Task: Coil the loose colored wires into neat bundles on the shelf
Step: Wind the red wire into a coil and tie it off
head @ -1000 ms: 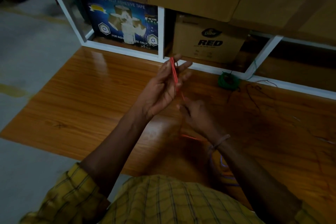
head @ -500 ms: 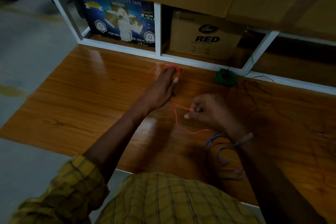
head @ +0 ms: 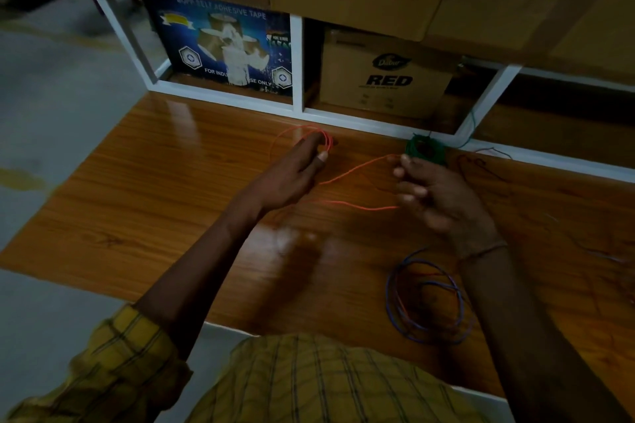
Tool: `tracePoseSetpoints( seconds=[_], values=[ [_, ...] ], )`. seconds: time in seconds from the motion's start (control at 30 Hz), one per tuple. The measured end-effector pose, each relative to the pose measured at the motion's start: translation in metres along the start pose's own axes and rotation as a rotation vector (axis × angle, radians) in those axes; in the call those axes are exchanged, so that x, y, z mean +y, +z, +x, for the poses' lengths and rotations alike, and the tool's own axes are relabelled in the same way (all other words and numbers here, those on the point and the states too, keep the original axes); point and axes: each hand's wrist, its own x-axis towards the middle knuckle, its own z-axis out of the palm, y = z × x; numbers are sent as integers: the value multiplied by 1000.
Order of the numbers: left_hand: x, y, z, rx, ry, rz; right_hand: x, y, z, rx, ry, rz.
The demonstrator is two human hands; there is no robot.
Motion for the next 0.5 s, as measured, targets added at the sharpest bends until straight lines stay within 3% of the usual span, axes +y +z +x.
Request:
tracePoseSetpoints(
  seconds=[0.07, 0.2, 0.3, 0.5],
  values=[
    [5, -3, -2, -37, -74, -134, 3, -3, 7, -116, -16, 133],
    [8, -10, -8, -169, -169, -379, 4, -10, 21, -249, -104, 79],
    [8, -8, -12, -317, -187, -697, -3, -12, 31, -213, -131, 52],
    [17, -8, -17, -634, -97, -1194, -4, -13, 56, -68, -126, -334]
  ],
)
